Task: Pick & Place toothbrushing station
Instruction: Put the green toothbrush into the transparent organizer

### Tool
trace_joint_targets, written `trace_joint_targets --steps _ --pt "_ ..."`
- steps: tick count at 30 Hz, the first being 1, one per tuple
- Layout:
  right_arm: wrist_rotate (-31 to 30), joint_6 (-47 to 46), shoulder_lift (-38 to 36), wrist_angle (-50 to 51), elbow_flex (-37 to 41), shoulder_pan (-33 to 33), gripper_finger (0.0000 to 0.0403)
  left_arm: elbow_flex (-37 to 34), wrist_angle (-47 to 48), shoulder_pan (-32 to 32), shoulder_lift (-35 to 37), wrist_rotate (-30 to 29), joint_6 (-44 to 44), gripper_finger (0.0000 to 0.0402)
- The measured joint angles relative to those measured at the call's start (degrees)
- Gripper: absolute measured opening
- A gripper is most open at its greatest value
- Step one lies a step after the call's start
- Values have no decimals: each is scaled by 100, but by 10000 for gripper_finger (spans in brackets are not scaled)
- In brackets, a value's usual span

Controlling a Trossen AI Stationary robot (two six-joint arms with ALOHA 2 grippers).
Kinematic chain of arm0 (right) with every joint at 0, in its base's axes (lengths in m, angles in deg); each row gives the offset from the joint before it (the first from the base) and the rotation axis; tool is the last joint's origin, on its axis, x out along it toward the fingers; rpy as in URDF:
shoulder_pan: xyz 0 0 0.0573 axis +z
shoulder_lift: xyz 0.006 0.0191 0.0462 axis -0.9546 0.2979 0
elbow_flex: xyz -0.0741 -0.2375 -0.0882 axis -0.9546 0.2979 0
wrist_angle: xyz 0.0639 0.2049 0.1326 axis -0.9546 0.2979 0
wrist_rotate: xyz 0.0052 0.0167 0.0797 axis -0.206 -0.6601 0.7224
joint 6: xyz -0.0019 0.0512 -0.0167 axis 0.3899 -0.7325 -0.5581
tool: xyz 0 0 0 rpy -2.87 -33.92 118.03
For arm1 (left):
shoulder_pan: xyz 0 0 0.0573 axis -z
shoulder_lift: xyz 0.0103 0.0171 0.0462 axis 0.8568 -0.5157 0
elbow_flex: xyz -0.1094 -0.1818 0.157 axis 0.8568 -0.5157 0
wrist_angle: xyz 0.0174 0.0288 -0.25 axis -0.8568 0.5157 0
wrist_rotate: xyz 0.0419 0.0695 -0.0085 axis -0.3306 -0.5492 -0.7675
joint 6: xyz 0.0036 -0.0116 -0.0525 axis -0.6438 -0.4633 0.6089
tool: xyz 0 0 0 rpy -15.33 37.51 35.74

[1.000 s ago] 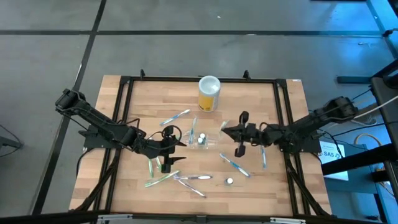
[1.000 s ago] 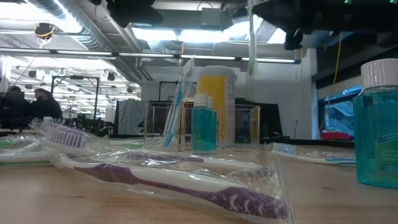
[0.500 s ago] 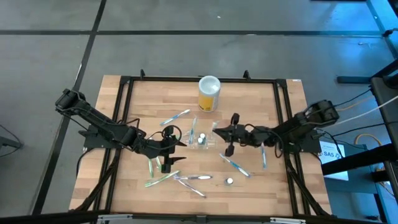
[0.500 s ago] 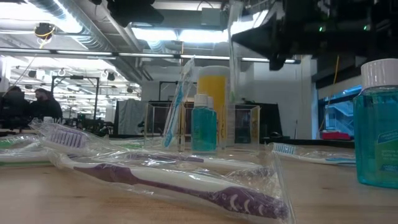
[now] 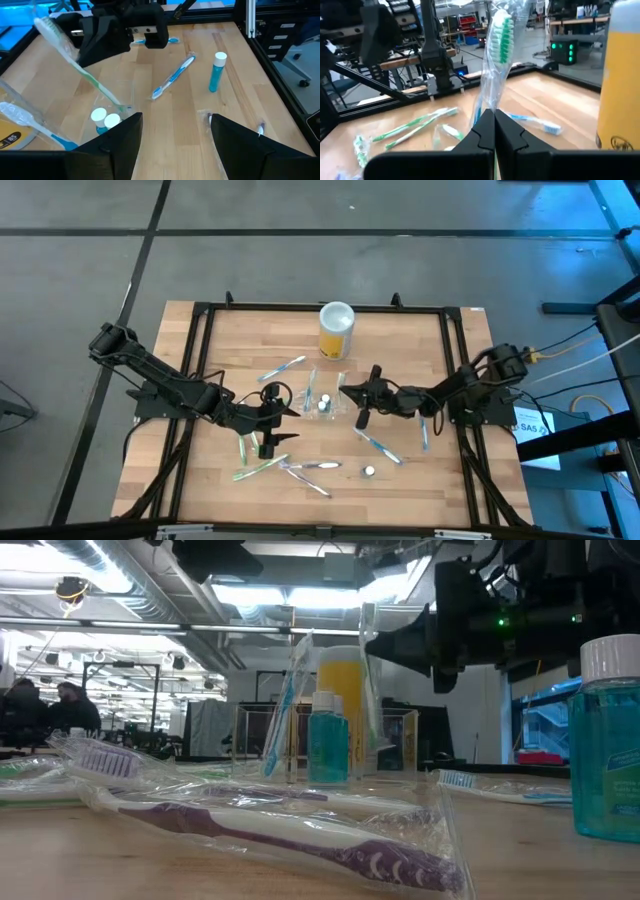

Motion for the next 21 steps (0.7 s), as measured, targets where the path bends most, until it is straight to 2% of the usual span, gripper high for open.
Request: trace_joint_targets --steps 7,21 --pt "24 -355 221 138 0 4 0 0 -9 0 0 0 1 233" --pt "196 -320 231 382 0 4 8 0 -11 0 0 0 31 233"
